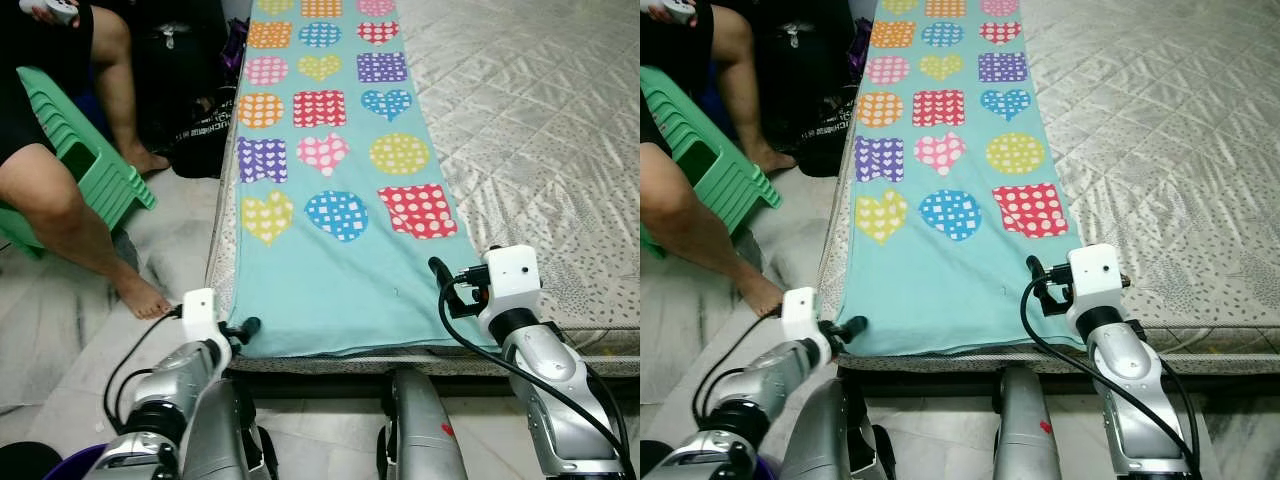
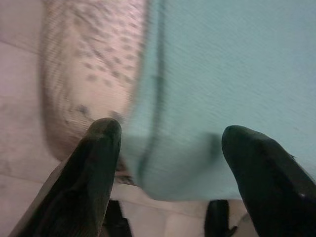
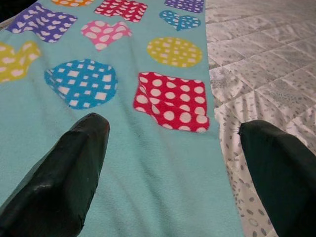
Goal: Clean up the room
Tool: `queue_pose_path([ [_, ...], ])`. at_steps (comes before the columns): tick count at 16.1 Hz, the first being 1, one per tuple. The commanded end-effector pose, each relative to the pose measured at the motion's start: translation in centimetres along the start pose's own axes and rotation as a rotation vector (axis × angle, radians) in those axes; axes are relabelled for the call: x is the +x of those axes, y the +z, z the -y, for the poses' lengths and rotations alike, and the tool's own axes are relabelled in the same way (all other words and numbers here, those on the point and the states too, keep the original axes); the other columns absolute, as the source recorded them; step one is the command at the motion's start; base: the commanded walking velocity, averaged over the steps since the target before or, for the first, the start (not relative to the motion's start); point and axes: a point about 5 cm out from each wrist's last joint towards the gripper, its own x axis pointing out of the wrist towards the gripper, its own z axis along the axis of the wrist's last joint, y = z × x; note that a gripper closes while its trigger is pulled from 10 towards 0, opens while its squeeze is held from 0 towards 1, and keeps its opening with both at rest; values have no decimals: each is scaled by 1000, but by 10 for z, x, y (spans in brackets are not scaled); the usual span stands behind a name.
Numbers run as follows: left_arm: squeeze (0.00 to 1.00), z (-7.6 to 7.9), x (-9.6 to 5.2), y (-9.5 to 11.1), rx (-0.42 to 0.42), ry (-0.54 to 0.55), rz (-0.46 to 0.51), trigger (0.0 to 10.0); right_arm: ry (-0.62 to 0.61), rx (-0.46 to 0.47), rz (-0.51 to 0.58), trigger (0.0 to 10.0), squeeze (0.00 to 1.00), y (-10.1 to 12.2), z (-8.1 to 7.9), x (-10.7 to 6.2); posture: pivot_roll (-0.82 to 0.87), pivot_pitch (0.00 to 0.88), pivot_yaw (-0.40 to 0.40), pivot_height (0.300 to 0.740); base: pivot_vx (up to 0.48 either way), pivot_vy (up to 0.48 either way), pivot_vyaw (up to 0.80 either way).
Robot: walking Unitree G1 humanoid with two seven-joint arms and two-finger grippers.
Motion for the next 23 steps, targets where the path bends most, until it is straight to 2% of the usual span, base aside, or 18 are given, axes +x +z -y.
queue_pose_path([
  [1, 0, -10, -3, -2, -7, 41, -7, 10000, -7, 6, -4, 10000, 0, -1, 2, -3, -297, 201, 48, 598, 0, 0, 0],
  [6, 0, -18, -3, -5, -9, 62, -24, 10000, -15, 9, -8, 10000, 0, -1, 2, -3, -305, 200, 49, 598, 0, 0, 0],
  [11, 0, -12, 2, -5, 0, 44, -30, 10000, -44, 7, -8, 10000, 0, -1, 6, -6, -320, 204, 47, 598, 0, 0, 0],
  [13, 0, -5, 5, 4, 8, 15, 0, 10000, -28, 5, -11, 10000, 0, -1, 4, -8, -324, 205, 46, 598, 0, 0, 0],
  [18, 0, 1, 7, 8, 16, -9, 12, 10000, -26, 18, -15, 10000, 0, -4, 1, -9, -319, 209, 47, 543, 0, 0, 0],
  [22, 0, 0, 7, 9, 14, -5, 19, 10000, -19, 17, -9, 10000, 0, -3, 2, -8, -319, 208, 45, 543, 0, 0, 0],
  [23, 0, -2, 6, 7, 13, 0, 17, 9725, -22, 15, -10, 10000, 0, -4, 3, -8, -320, 208, 46, 543, 0, 0, 0],
])
